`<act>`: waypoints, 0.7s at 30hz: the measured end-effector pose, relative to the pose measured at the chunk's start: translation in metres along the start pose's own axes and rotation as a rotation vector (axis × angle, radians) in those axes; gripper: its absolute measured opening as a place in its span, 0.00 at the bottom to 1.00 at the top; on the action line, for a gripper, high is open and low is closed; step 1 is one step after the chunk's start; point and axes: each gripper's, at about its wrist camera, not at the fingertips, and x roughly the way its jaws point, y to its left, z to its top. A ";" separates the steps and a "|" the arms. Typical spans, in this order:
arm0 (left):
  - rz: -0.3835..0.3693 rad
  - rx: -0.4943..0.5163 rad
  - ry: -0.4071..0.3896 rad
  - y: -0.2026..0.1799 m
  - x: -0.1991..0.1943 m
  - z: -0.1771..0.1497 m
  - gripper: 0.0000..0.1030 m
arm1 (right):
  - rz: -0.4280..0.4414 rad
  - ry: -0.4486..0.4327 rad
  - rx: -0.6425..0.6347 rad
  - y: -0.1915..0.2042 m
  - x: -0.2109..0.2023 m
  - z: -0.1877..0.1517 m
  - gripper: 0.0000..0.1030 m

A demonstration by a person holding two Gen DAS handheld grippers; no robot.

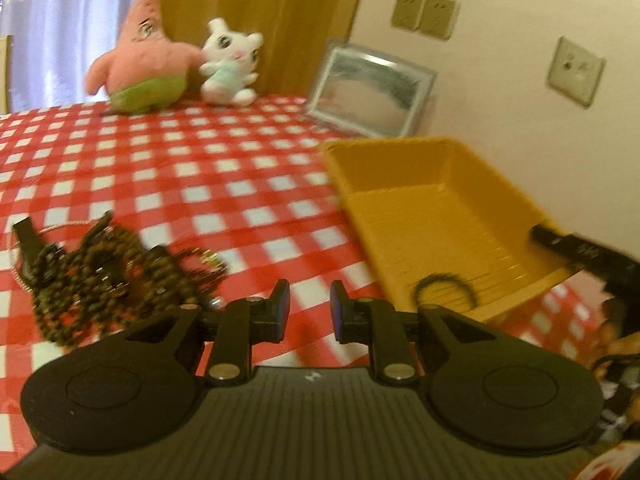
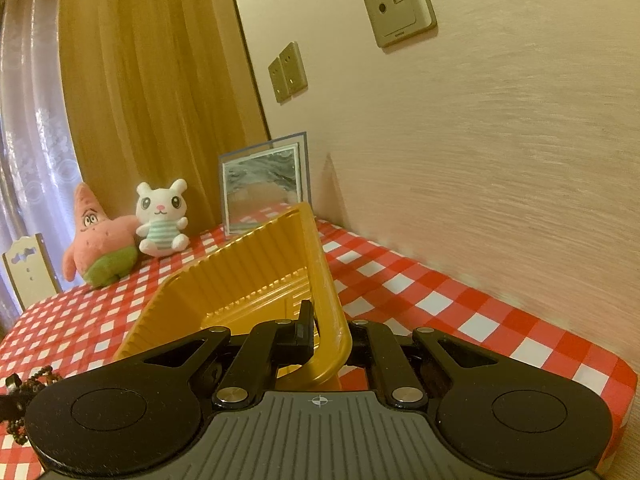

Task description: Organize jewelry

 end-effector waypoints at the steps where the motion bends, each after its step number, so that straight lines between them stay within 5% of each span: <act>1: 0.015 0.005 0.009 0.003 0.003 -0.002 0.18 | 0.000 0.001 0.000 0.000 0.000 0.000 0.06; 21: 0.210 0.136 0.008 0.023 0.031 -0.008 0.18 | -0.005 0.014 0.014 -0.005 0.004 -0.002 0.06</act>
